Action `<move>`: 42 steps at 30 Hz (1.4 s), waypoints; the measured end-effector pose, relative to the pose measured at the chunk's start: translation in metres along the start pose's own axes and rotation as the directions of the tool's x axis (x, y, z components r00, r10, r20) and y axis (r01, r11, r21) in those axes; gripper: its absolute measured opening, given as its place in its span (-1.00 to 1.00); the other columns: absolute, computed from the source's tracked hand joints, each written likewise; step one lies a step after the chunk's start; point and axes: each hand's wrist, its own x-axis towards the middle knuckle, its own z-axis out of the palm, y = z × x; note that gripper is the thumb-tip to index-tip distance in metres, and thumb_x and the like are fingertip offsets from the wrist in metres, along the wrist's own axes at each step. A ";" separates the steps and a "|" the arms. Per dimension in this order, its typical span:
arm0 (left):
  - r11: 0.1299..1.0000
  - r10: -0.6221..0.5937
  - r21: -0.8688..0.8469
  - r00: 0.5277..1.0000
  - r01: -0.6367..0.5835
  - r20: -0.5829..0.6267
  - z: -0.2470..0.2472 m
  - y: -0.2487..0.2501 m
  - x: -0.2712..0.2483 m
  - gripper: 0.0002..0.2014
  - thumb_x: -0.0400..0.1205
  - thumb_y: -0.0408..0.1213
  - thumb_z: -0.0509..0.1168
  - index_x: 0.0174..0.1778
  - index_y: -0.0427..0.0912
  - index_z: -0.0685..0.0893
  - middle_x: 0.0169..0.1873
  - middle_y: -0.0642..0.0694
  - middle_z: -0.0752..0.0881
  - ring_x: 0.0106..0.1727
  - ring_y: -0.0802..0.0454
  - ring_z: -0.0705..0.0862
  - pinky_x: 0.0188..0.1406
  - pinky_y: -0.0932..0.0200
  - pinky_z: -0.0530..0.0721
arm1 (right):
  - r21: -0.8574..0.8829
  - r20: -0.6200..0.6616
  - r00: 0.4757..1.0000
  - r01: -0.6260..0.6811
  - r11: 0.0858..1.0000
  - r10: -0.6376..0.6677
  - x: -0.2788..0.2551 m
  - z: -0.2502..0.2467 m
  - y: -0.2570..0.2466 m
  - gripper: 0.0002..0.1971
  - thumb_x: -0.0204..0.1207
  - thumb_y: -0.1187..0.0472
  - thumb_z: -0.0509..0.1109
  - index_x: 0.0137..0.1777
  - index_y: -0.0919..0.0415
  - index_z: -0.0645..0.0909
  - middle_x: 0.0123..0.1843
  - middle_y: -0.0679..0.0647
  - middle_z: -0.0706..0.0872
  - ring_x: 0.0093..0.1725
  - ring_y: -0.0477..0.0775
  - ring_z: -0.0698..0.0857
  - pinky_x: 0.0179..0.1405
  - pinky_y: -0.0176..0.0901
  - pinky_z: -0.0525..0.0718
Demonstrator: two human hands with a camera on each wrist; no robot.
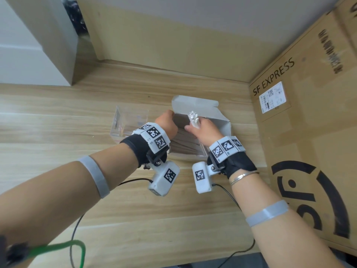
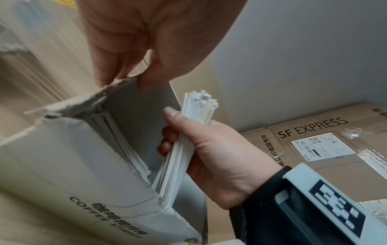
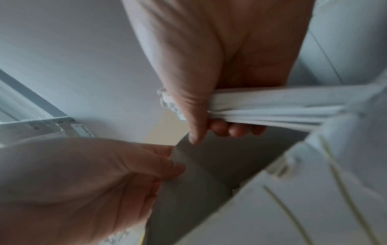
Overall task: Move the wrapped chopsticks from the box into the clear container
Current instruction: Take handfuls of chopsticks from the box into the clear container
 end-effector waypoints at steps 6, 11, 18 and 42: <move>0.991 -0.010 0.135 1.000 0.009 0.009 -0.010 0.009 -0.009 -0.34 0.66 -0.48 0.02 0.67 -0.20 -0.09 0.65 -0.22 0.18 0.57 -0.20 0.36 0.47 0.02 0.40 | 0.208 -0.295 0.952 0.148 0.967 -0.082 -0.002 -0.001 -0.019 -0.73 0.57 0.08 0.28 -0.31 0.21 0.55 -0.45 -0.06 0.67 -0.46 -0.30 0.62 -0.24 -0.56 0.49; 0.981 0.178 0.105 0.975 -0.165 -0.133 -0.036 0.011 -0.020 -0.49 0.67 -0.46 0.01 0.58 -0.20 0.32 0.63 -0.15 0.27 0.60 -0.12 0.32 0.54 0.09 0.28 | 0.300 -0.434 0.884 0.323 0.898 -0.173 0.002 -0.004 -0.056 -0.74 0.55 0.13 0.31 -0.37 0.13 0.42 -0.54 -0.03 0.54 -0.53 -0.19 0.53 -0.28 -0.43 0.53; 0.981 0.193 0.064 0.923 -0.182 -0.334 -0.079 -0.015 -0.016 -0.58 0.59 -0.43 0.07 0.30 -0.09 0.63 0.39 -0.18 0.59 0.38 -0.17 0.56 0.37 0.09 0.47 | 0.412 -0.543 0.755 0.621 0.666 -0.368 -0.006 0.001 -0.105 -0.79 0.58 0.27 0.28 -0.29 0.04 0.45 -0.52 -0.01 0.55 -0.48 -0.05 0.57 -0.18 -0.10 0.63; 0.998 -0.062 -0.028 0.985 0.058 -0.160 -0.106 -0.052 -0.009 -0.68 0.70 -0.37 0.05 0.23 -0.38 0.63 0.24 -0.33 0.67 0.27 -0.31 0.62 -0.11 0.09 0.45 | 0.300 -0.110 0.985 0.162 0.940 -0.135 0.031 0.075 -0.104 -0.80 0.26 0.07 0.60 -0.38 -0.16 0.60 0.25 -0.05 0.60 0.36 0.19 0.53 0.40 0.18 0.47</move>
